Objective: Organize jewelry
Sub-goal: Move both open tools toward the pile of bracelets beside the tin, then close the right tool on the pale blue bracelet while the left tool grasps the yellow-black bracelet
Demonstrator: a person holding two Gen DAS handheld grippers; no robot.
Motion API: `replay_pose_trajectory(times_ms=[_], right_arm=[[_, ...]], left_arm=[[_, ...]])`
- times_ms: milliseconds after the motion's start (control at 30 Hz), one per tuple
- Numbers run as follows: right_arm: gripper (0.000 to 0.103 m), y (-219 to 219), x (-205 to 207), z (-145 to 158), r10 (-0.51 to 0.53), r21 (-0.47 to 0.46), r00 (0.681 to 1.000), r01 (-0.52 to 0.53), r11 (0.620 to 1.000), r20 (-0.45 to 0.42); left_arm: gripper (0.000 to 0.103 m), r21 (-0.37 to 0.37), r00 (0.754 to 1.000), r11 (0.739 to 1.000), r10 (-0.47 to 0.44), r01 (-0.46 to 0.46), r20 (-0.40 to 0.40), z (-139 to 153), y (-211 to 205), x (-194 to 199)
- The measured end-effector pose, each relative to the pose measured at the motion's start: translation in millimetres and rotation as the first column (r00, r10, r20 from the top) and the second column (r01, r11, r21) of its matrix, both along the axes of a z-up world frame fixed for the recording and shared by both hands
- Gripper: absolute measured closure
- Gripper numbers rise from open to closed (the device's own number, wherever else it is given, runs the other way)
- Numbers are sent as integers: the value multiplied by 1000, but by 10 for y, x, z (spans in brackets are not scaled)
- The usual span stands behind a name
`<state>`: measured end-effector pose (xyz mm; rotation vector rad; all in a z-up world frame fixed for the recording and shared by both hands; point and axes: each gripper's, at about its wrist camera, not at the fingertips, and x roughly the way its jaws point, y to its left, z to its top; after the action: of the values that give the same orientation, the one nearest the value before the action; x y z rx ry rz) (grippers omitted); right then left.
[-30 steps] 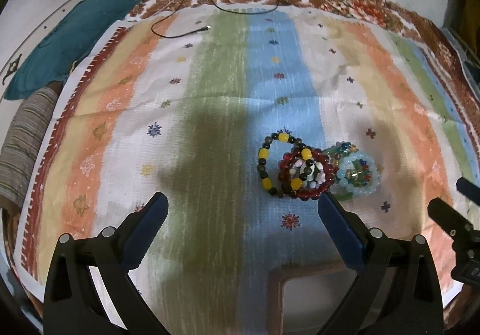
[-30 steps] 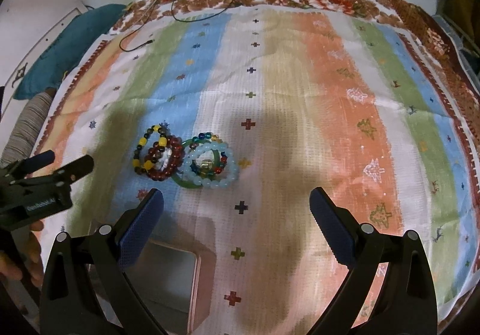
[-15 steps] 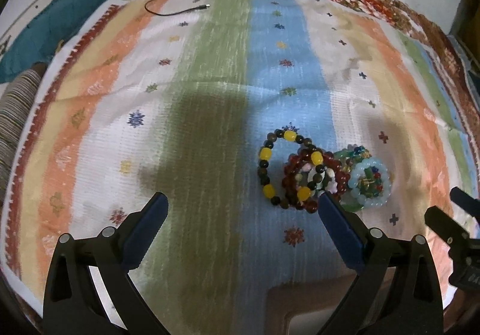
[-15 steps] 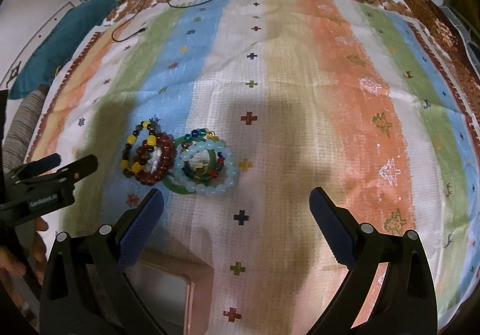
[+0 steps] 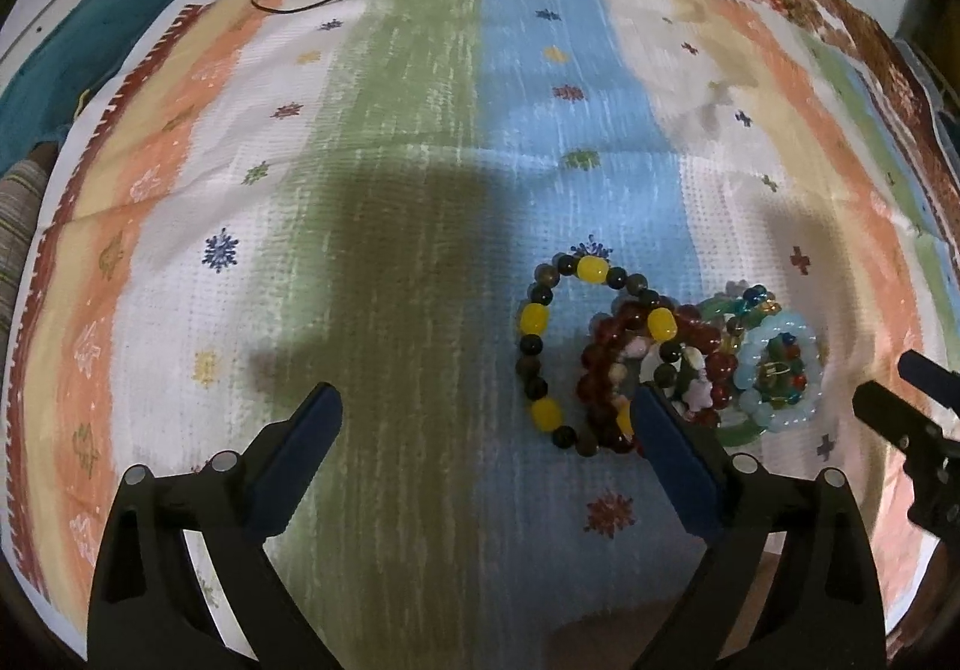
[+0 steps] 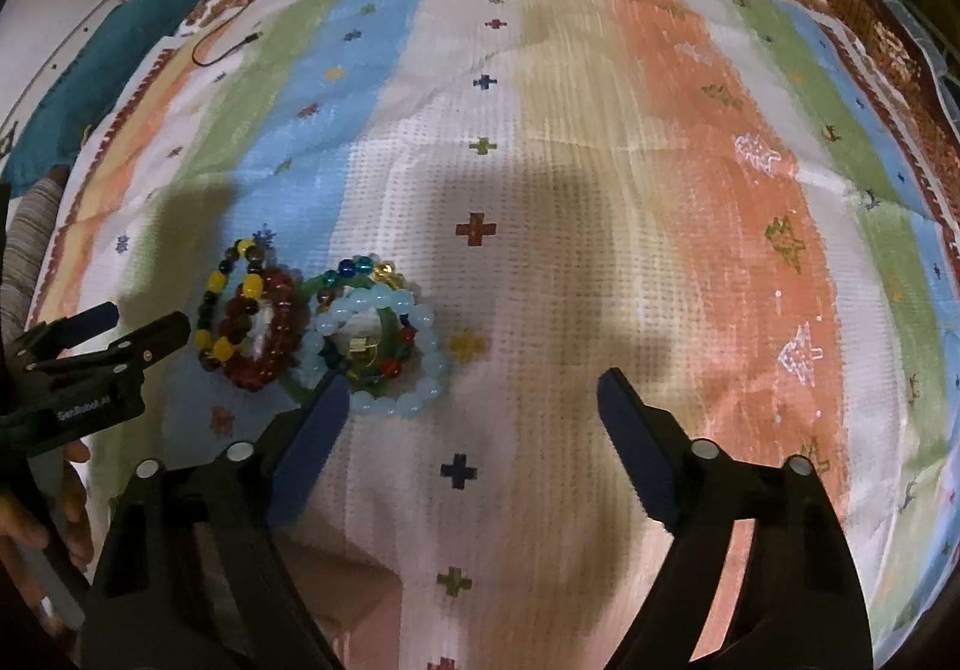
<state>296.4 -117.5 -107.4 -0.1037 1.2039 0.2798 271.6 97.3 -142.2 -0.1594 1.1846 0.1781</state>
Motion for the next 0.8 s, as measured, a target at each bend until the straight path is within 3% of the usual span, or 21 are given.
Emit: replay_pose_trajectory(times_ms=[200, 633, 767, 800], right_arm=[[37, 23, 36, -116, -5, -50, 1000, 4, 999, -13], [45, 94, 130, -319, 10, -53, 999, -13, 999, -48], [51, 120, 144, -336, 13, -58, 999, -16, 998, -44], [54, 130, 147, -338, 14, -60, 999, -17, 998, -42]], left_arm=[[15, 10, 1000, 1000, -18, 18, -21, -112, -7, 28], [20, -21, 1000, 1000, -15, 14, -26, -244, 36, 60], [30, -79, 1000, 997, 10, -12, -25, -244, 129, 88], [38, -77, 1000, 997, 15, -16, -25, -245, 136, 83]])
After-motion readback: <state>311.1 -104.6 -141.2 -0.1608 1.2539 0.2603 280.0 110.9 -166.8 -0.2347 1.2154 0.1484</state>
